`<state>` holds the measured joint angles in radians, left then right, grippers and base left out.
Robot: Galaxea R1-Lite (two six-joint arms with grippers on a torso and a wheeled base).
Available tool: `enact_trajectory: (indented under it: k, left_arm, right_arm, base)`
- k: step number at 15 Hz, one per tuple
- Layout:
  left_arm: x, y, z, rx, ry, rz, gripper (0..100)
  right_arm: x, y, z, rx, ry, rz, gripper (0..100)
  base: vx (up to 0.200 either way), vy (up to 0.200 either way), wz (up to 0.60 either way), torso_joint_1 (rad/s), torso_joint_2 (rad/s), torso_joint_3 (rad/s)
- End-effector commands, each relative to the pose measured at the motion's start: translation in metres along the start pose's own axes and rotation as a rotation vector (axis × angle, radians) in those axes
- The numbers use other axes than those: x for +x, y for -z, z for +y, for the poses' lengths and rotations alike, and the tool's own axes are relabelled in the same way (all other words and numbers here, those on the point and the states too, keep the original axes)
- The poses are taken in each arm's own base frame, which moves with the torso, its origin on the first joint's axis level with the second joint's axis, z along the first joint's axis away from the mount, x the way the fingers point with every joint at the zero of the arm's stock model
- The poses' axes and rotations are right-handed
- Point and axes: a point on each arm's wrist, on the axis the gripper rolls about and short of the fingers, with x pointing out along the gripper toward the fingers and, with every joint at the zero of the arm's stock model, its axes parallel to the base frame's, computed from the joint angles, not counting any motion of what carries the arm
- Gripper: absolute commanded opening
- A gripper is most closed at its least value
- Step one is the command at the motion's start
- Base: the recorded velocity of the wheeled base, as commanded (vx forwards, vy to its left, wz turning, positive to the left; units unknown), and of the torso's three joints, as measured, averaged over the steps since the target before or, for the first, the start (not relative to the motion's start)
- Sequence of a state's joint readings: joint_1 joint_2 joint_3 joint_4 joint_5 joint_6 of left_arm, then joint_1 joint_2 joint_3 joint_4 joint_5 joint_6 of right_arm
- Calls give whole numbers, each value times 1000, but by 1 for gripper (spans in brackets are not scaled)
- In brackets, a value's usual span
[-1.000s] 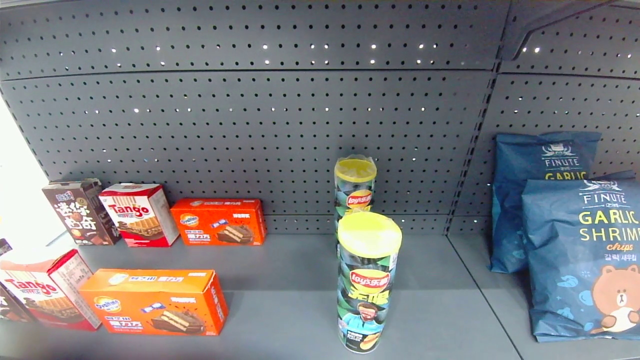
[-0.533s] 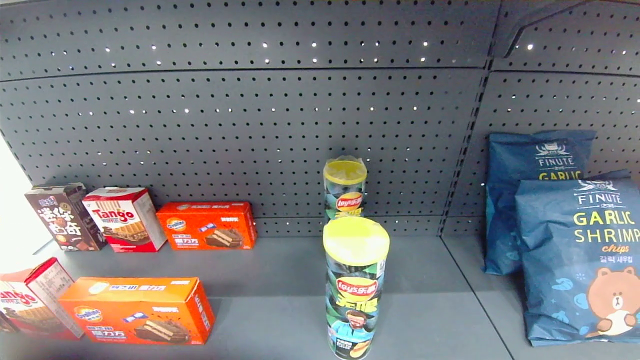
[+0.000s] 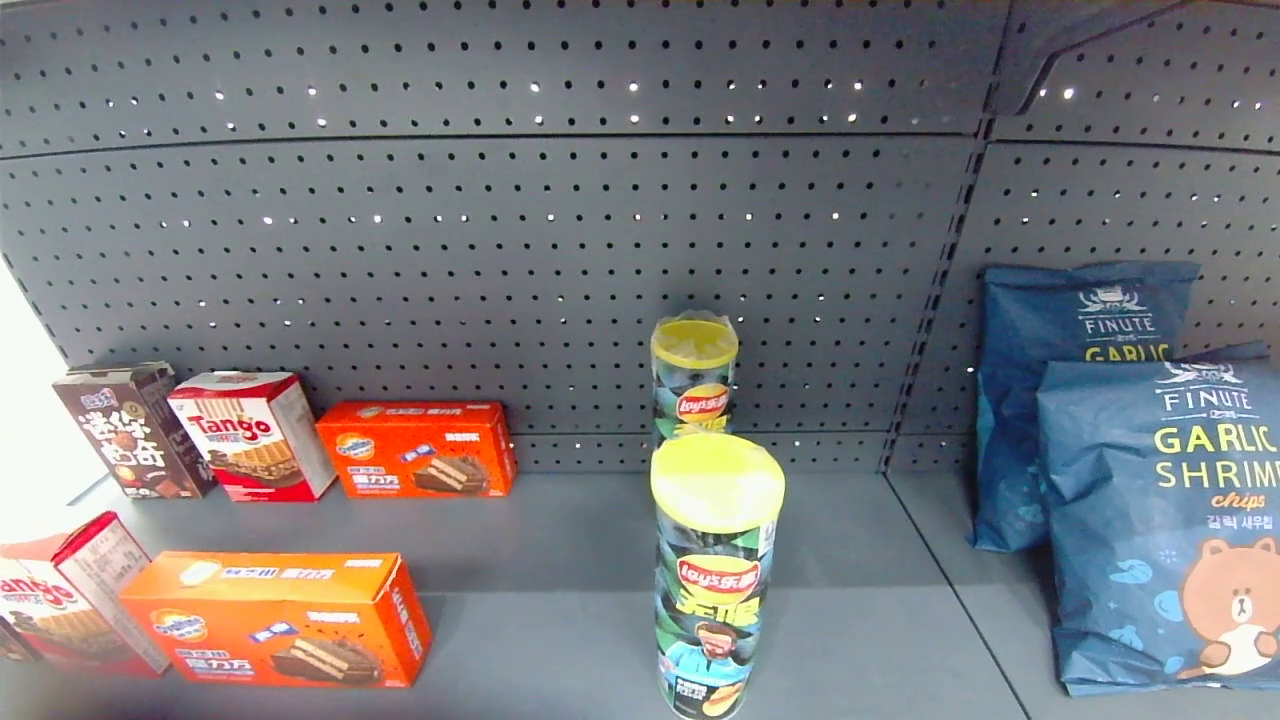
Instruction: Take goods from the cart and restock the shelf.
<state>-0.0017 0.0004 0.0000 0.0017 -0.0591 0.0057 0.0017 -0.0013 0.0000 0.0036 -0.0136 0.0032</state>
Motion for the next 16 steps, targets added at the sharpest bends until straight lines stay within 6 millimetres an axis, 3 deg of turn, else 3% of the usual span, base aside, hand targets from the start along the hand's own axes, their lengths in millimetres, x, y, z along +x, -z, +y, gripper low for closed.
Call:
enact_trajectory:
  k: [1, 3, 5, 16]
  left_arm:
    - [0, 0, 0, 0, 1, -1, 100]
    - [0, 0, 0, 3, 1, -1, 100]
    - [0, 0, 0, 0, -1, -1, 100]
    - [0, 0, 0, 2, 1, -1, 100]
  right_arm:
    - [0, 0, 0, 1, 0, 1, 100]
    - [0, 0, 0, 0, 0, 1, 100]
    - [0, 0, 0, 0, 0, 1, 100]
    - [0, 0, 0, 0, 0, 1, 100]
  base:
    - [0, 0, 0, 0, 0, 0]
    - [0, 0, 0, 0, 0, 0]
    - [0, -200, 0, 15, 2, 2]
    - [0, 0, 0, 0, 0, 0]
